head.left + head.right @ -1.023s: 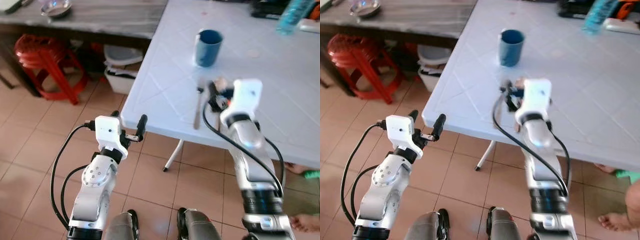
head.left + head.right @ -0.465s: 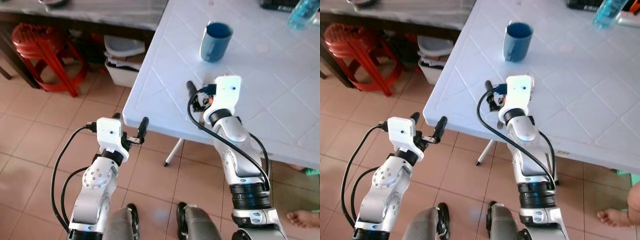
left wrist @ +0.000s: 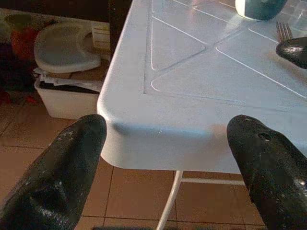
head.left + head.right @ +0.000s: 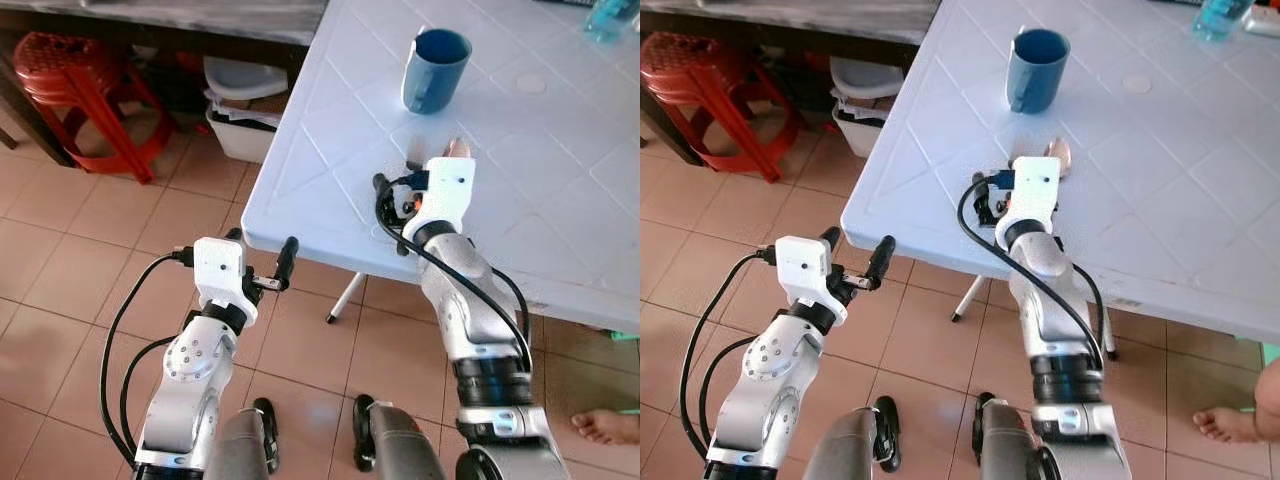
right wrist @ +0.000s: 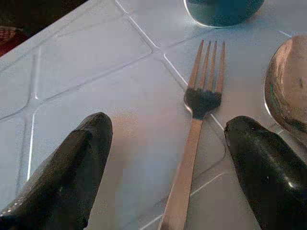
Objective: Setting the table
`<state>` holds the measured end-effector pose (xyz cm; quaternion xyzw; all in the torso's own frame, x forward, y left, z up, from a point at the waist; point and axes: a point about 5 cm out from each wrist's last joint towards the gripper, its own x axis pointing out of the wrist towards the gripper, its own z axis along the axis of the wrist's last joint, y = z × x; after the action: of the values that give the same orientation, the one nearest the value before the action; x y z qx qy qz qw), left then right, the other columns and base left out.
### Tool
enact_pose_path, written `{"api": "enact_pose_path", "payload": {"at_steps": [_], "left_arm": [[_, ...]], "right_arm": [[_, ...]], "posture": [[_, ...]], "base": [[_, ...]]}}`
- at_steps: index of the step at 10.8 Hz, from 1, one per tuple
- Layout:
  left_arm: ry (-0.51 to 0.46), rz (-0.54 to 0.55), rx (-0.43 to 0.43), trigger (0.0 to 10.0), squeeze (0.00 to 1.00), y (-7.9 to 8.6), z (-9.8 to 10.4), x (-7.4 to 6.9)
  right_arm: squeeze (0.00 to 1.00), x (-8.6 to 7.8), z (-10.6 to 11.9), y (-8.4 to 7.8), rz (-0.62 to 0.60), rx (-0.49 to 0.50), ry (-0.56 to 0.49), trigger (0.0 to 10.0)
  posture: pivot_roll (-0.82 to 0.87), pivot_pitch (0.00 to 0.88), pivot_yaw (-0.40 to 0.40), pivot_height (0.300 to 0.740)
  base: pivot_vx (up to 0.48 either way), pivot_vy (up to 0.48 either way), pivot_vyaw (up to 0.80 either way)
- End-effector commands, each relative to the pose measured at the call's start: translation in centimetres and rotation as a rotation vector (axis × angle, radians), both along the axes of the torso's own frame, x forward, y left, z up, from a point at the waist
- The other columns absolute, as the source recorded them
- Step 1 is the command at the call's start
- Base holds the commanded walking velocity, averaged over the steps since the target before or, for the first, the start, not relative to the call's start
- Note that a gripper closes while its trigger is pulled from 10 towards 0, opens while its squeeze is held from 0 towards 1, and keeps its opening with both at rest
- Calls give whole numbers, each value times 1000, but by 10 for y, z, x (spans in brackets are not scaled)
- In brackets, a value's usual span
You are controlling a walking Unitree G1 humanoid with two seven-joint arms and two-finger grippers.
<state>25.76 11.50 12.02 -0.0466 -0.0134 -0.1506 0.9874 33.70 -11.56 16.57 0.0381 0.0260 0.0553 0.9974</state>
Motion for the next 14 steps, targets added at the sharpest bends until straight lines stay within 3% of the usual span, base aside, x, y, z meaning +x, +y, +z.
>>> {"api": "enact_pose_path", "payload": {"at_steps": [1,4,5,6,11,14], "left_arm": [[-2,1,10,10000,0,3,0,-2],[-15,-54,-28,10000,0,1,3,-4],[-18,-68,-41,10000,0,1,4,-4],[-41,-113,-71,10000,0,2,8,-5],[-62,-211,-66,10000,0,2,10,-7],[-63,-216,-64,10000,0,1,9,-8]], "right_arm": [[0,2,-3,4,3,2,32,10000],[0,7,-5,10,12,-2,74,10000],[0,8,-6,11,16,-7,88,9490],[0,5,-19,9,6,-27,173,0],[0,-4,-49,-9,-58,-29,355,0],[0,-12,-62,-19,-98,-4,426,0]], "posture": [[-52,277,27,740],[-54,279,22,740],[-55,278,20,740],[-58,276,13,740],[-75,272,3,740],[-76,272,0,740]], "base": [[0,0,0],[0,0,0],[0,0,0],[0,0,0],[0,0,0],[0,0,0]]}}
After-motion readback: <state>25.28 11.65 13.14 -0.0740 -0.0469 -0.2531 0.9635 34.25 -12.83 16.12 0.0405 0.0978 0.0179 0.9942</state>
